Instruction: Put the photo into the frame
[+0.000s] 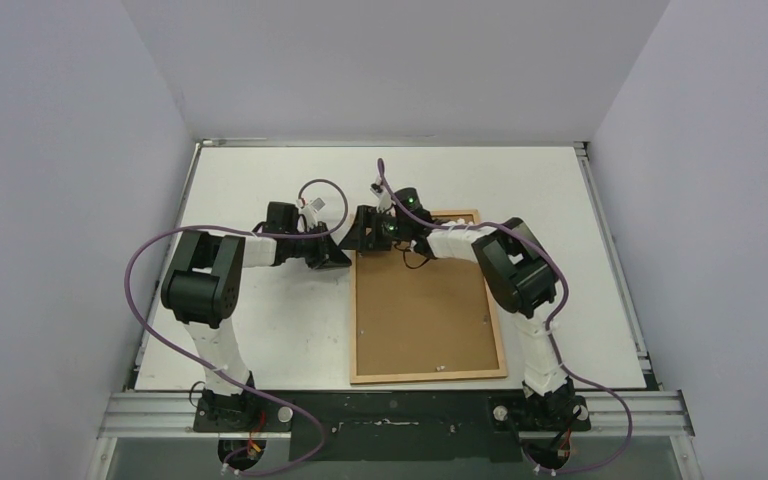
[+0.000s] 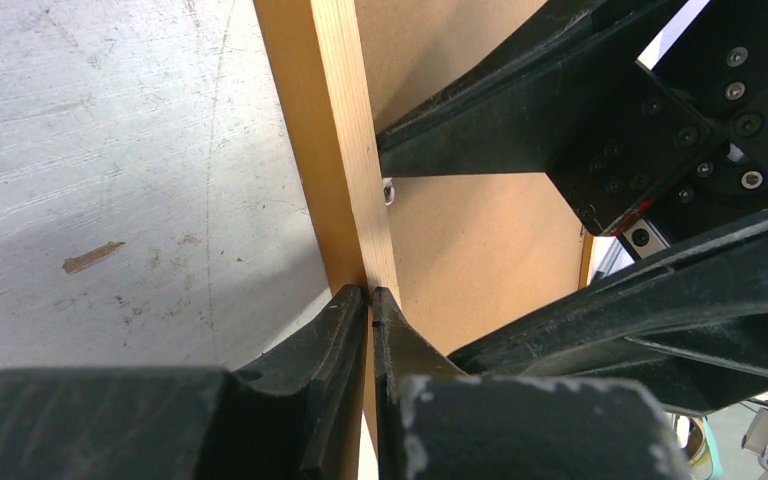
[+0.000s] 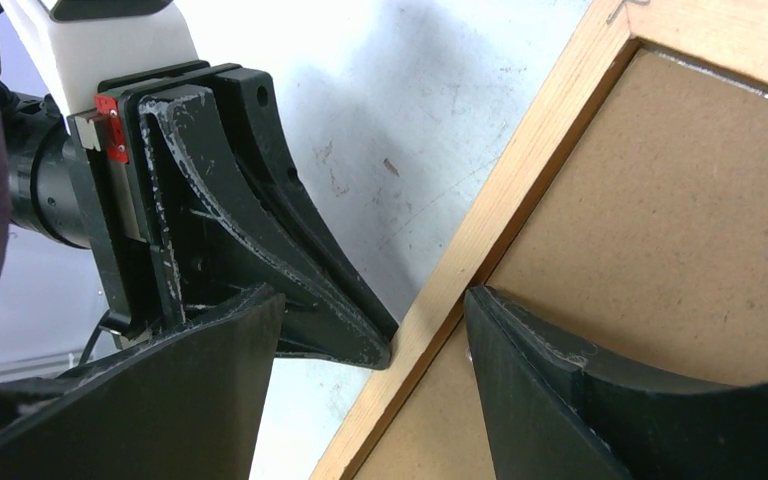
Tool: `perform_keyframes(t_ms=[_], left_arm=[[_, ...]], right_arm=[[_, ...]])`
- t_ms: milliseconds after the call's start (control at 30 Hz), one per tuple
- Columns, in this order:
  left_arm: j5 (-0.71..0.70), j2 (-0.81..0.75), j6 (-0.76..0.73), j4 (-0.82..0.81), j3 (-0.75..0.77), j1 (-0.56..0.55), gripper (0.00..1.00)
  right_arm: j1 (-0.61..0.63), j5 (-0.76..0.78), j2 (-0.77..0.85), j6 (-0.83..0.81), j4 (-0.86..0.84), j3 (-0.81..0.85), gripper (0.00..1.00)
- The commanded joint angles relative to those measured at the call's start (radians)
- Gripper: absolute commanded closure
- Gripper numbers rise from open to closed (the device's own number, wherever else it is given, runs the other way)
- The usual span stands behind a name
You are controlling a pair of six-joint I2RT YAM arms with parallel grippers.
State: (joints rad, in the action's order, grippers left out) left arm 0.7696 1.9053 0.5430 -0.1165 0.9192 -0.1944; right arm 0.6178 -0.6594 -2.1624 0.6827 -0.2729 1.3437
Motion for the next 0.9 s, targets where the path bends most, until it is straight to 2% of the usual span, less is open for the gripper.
perform_keyframes(t_ms=[0,233,867], left_arm=[[-0.069,-0.006,-0.027,0.015,0.018,0.010,0.95],[-0.069,-0.012,-0.029,0.014,0.012,0.010,0.95],[-0.069,-0.013,-0.021,0.007,0.007,0.013,0.96]], right_arm=[[-0.011,-0.007,0.079,0.015,0.001,-0.025,0.32],[-0.050,0.016,0.112,0.043,-0.108,-0.043,0.31],[-0.012,0.007,0.063,0.038,-0.076,-0.093,0.32]])
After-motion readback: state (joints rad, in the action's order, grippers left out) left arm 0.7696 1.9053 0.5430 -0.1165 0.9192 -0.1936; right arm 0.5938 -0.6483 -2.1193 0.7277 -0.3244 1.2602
